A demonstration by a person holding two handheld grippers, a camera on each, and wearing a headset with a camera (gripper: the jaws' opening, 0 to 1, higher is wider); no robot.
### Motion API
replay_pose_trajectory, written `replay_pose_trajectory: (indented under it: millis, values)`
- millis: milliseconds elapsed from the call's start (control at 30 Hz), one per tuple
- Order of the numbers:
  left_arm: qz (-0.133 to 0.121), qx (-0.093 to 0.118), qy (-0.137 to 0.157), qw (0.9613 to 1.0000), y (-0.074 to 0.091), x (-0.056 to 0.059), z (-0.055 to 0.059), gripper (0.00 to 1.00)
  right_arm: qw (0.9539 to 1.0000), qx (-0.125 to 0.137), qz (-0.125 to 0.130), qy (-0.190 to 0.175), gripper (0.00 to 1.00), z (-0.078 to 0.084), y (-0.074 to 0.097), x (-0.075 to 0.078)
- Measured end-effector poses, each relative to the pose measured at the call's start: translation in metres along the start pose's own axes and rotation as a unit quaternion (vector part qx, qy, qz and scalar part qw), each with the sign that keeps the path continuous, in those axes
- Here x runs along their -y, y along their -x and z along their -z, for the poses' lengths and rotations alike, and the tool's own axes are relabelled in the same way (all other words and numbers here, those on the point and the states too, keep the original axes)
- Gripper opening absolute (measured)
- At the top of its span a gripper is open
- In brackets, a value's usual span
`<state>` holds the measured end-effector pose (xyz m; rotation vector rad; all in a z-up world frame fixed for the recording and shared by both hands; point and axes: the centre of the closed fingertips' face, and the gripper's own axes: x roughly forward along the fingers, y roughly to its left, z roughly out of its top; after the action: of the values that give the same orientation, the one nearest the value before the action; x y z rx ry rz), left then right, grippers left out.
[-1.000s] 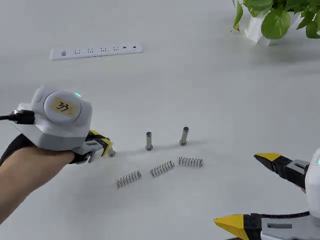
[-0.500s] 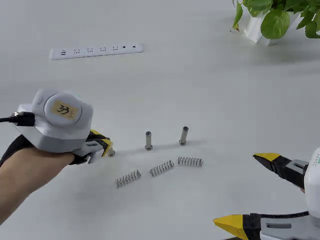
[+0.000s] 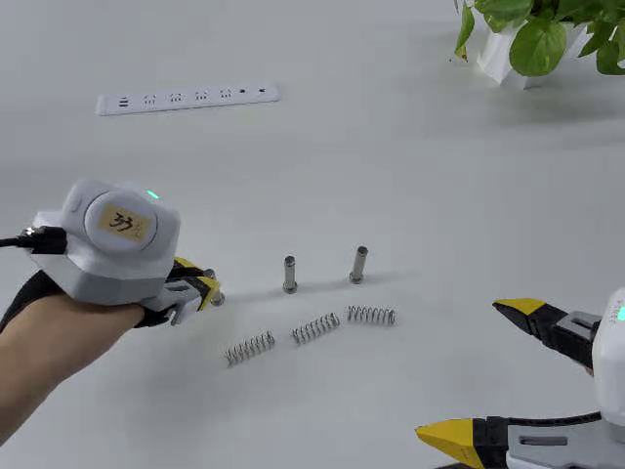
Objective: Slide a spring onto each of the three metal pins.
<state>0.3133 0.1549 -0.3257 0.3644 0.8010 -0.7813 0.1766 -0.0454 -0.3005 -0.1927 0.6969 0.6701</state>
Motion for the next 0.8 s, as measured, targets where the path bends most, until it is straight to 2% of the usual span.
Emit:
replay_pose_trajectory:
  millis: [133, 433, 800]
  values:
    - [0.002, 0.001, 0.002, 1.0, -0.0019, 0.0003, 0.002, 0.11, 1.0, -0.001, 0.0, -0.001, 0.92, 0.0006, 0.0, 0.0]
    - [0.001, 0.012, 0.01, 0.9999, -0.0015, 0.0003, 0.0013, 0.27, 1.0, -0.001, 0.002, -0.001, 0.93, 0.0012, -0.0006, 0.0018]
    - [0.022, 0.041, 0.044, 0.9979, 0.0039, 0.0036, 0.0017, 0.55, 1.0, -0.005, 0.005, 0.004, 0.93, 0.0016, -0.0012, 0.0095]
